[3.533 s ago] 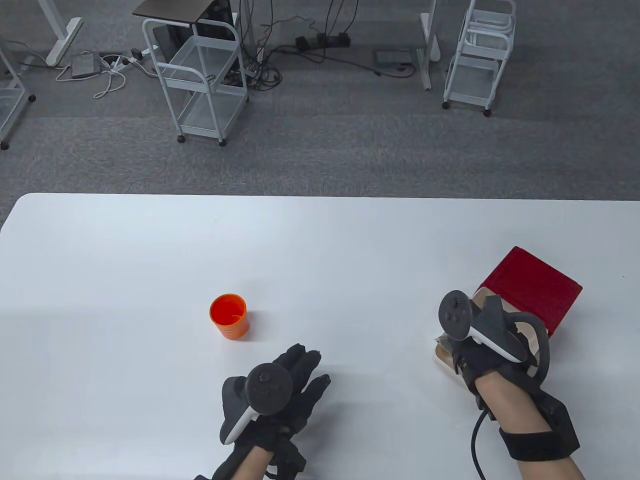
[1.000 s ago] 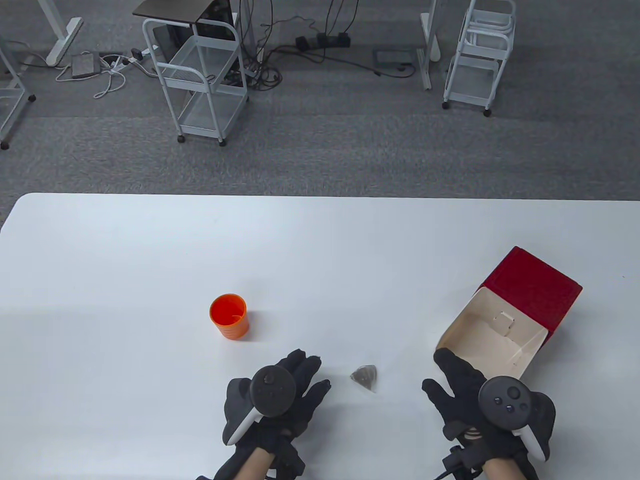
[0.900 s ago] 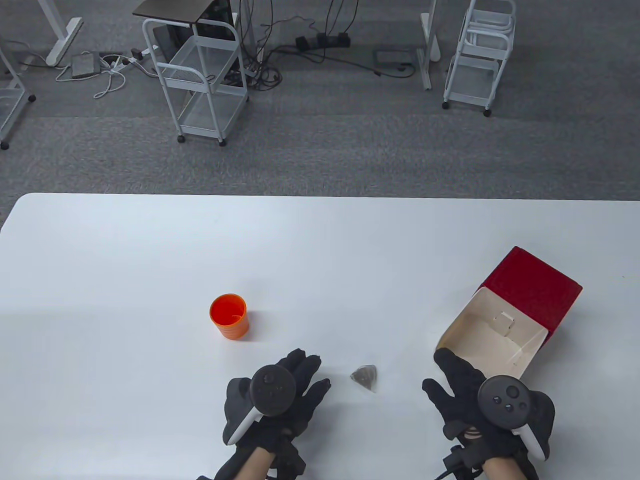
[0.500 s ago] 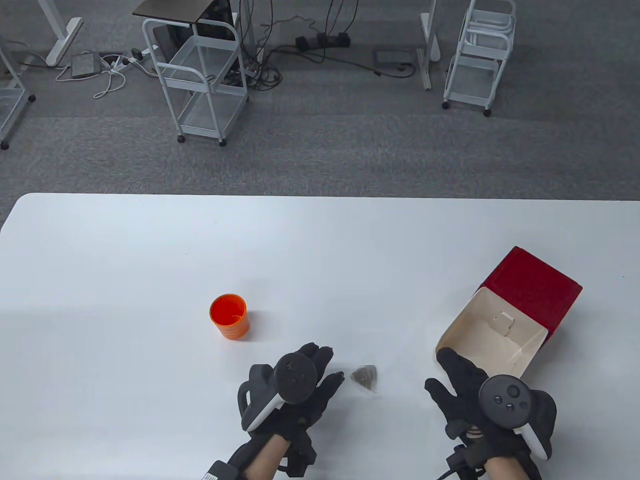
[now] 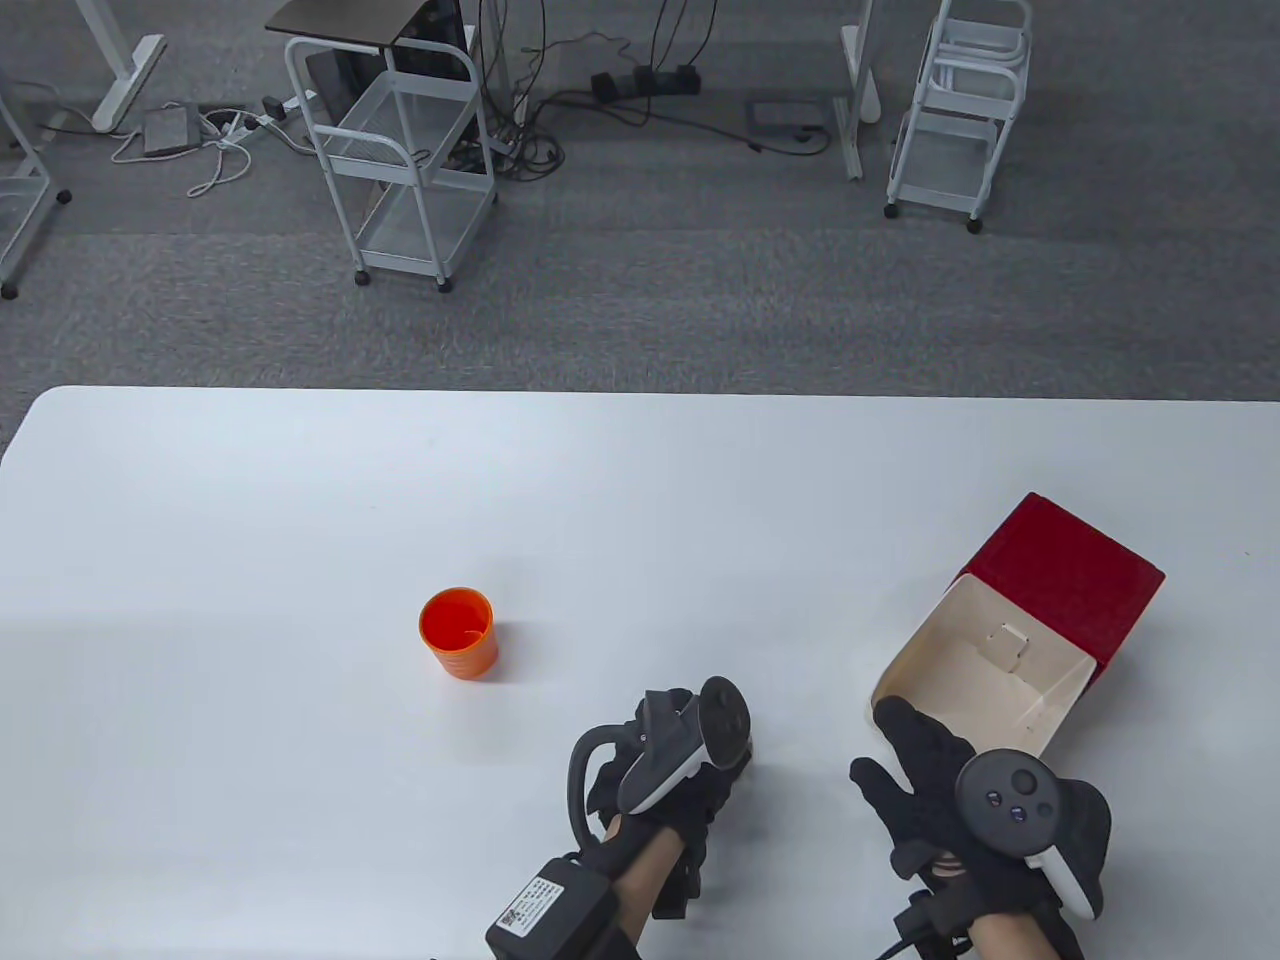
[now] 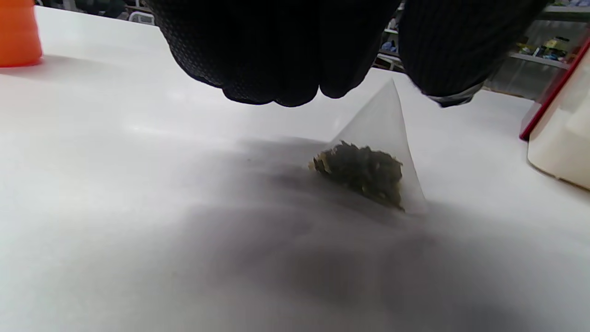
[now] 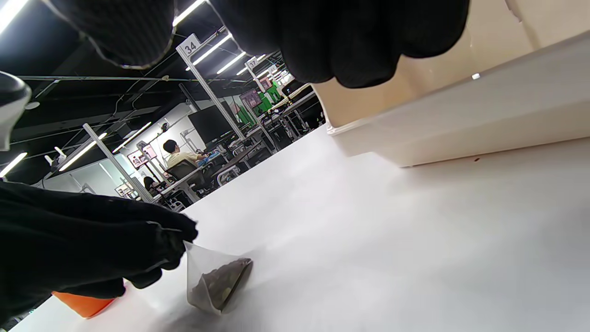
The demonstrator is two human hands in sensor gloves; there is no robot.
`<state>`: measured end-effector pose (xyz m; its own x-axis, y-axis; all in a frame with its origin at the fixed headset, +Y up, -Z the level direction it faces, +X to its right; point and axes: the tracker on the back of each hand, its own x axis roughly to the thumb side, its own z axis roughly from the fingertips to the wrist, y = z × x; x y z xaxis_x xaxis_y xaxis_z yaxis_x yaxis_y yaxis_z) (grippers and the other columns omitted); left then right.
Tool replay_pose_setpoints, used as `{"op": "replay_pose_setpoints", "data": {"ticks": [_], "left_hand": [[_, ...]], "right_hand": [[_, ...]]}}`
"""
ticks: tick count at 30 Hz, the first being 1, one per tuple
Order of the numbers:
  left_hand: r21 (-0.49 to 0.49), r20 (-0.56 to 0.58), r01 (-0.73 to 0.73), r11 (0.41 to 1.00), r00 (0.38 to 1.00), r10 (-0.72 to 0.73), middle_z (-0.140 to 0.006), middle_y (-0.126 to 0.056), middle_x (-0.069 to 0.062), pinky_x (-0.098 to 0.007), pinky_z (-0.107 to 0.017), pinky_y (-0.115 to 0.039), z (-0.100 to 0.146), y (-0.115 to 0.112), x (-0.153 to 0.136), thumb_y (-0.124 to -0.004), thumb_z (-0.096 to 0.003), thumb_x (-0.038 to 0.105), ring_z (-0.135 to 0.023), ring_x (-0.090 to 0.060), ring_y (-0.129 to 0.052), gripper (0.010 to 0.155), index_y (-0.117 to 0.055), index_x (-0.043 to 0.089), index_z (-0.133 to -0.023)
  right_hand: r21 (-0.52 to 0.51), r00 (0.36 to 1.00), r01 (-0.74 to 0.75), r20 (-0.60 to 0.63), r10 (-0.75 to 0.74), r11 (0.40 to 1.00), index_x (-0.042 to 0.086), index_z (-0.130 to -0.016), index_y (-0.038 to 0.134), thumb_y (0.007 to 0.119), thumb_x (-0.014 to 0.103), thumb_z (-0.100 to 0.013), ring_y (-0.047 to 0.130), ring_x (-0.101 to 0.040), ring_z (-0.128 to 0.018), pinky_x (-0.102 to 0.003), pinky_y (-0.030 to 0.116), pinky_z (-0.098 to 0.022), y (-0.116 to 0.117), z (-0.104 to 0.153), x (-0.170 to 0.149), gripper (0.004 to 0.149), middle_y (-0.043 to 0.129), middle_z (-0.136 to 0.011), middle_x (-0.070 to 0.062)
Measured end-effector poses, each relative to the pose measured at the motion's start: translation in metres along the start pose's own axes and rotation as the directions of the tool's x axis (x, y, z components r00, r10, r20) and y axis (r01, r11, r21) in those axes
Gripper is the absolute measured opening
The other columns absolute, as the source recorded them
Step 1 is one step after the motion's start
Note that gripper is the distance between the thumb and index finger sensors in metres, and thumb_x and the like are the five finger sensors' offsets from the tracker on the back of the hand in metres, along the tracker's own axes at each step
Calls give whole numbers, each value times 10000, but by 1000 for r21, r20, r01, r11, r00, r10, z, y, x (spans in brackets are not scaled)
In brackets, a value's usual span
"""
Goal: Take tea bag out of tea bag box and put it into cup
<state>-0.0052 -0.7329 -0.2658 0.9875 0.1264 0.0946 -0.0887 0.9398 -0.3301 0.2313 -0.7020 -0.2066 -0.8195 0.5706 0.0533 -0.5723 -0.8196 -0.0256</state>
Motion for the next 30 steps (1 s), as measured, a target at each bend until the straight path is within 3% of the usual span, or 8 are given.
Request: {"op": "replay_pose_setpoints", "data": {"ticks": [8,18,30], "left_hand": [[10,-31,117,993,993,-117,-1068,-826,78,-338,-729,-745,-7,-15,10,-785,-453,576,-953,-204,-838,562,-764,392,-984],[113,-41,124,986,992,-120,-929,-934,134,-295,-665,-808,-7,-12,2,-841,-445,488,-846,-149,-934,378,-865,442,-819],[210,-38,26,977,999,-18,-915,-947,126,-304,-652,-816,0,25,-22,-847,-437,478,-831,-158,-947,369,-879,436,-802]], "right_hand": [[3,1000,-6,-1,6,1000,142,-992,610,757,524,-450,759,-482,-823,-569,663,-629,1,1,0,680,701,-1004,-202],[3,1000,-12,-6,12,1000,140,-991,611,759,520,-450,762,-483,-820,-569,664,-629,1,1,0,678,703,-1003,-202],[7,1000,-23,-17,23,1000,137,-991,611,759,518,-450,760,-483,-822,-571,661,-629,1,1,-1,678,704,-1002,-203]]}}
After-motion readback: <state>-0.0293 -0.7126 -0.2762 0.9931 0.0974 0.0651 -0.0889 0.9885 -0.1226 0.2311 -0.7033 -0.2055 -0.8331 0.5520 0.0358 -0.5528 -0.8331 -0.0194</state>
